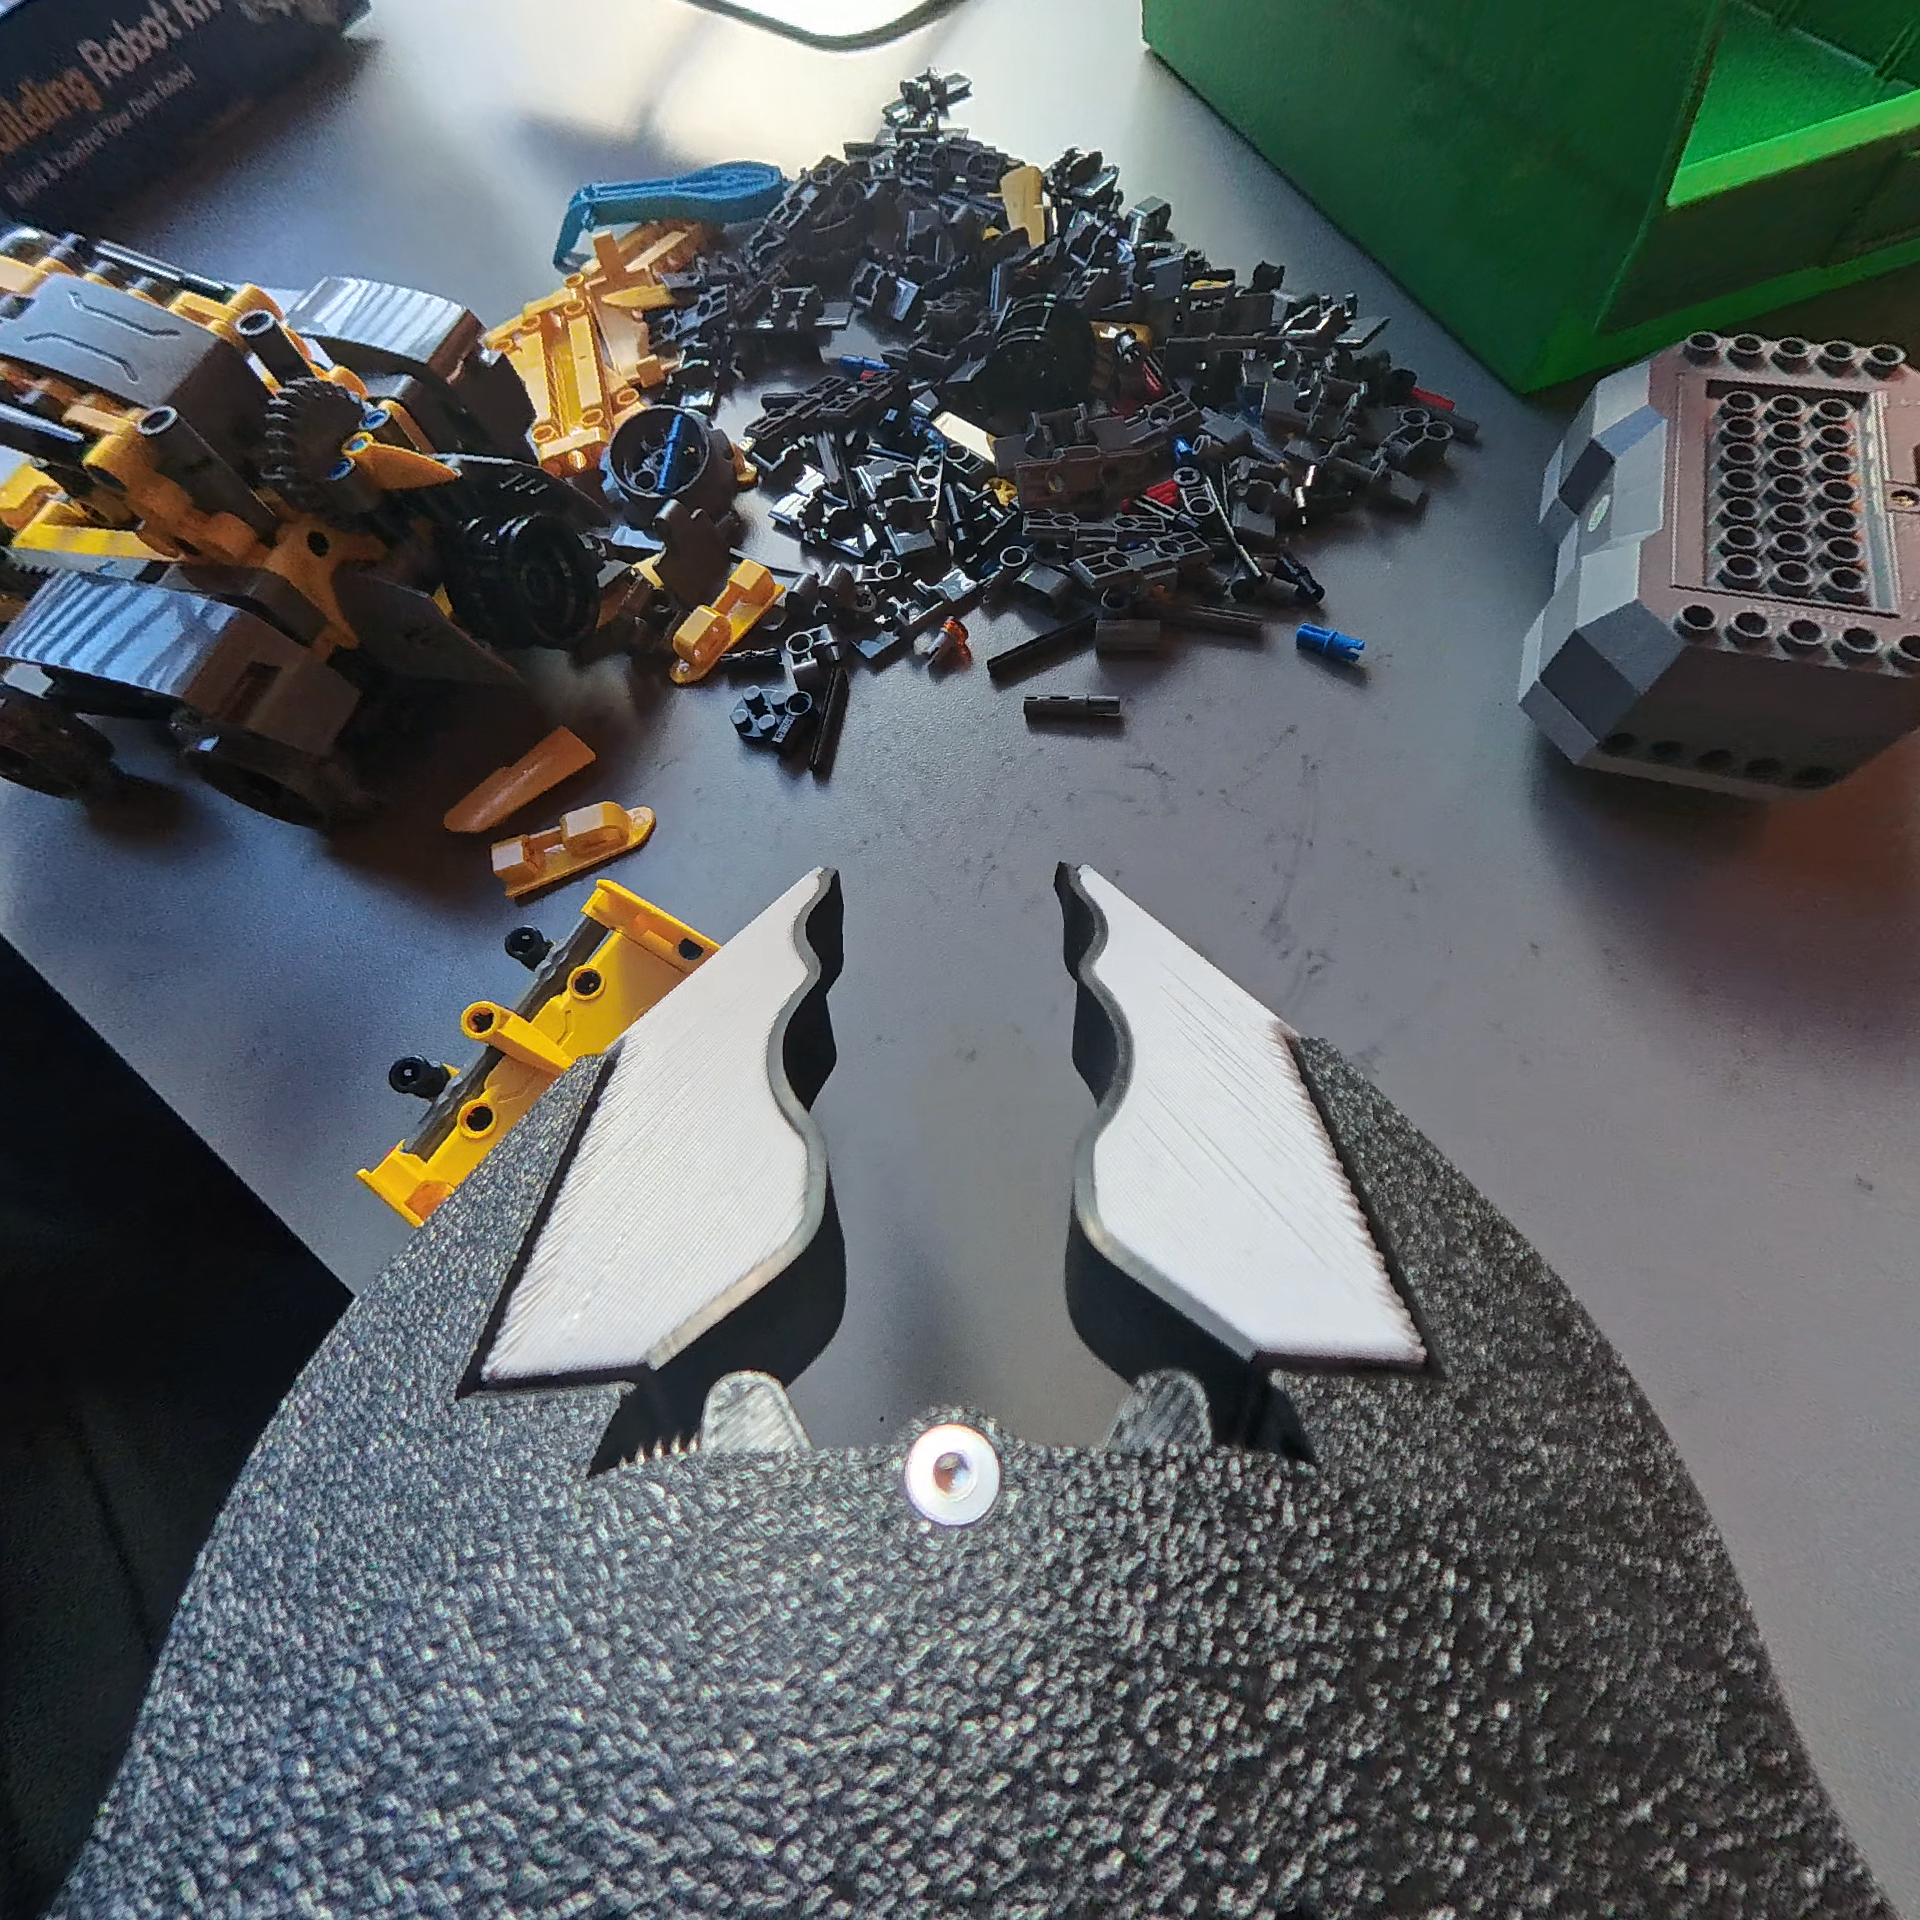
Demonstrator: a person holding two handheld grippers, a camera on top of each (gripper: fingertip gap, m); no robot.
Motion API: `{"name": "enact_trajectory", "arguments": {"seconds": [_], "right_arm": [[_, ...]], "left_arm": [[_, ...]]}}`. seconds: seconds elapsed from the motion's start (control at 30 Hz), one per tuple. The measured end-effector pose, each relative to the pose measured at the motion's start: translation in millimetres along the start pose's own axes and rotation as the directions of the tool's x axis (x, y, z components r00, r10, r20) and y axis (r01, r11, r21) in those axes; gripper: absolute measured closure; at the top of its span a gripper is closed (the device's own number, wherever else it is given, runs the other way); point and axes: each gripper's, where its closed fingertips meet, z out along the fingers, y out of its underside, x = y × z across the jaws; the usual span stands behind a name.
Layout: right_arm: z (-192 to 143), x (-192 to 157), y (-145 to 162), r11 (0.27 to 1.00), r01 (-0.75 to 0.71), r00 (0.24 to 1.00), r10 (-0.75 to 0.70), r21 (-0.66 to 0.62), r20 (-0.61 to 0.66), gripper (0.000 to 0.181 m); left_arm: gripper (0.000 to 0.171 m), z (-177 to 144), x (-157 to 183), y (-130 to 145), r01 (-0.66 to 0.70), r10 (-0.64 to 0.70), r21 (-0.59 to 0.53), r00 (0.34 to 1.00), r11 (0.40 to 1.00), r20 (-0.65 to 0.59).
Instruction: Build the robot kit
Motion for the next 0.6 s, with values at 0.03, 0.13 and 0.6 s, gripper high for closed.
{"name": "enact_trajectory", "arguments": {"seconds": [0.03,0.13,0.6], "right_arm": [[0.3,-0.2,0.4,1.0,0.002,1.0,-0.002,-0.003,0.0,0.139],[0.9,-0.4,0.9,1.0,0.004,1.0,-0.004,-0.008,0.001,0.139],[0.2,-0.3,0.6,1.0,0.001,1.0,-0.001,-0.004,0.003,0.139]], "left_arm": [[0.147,0.3,0.1,0.5,-0.002,0.002,-0.003,1.0,1.0,0.0],[0.148,0.6,0.1,0.7,-0.002,0.002,-0.005,1.0,1.0,-0.001],[0.149,0.9,1.1,1.5,-0.006,0.006,-0.009,1.0,1.0,-0.003]]}}
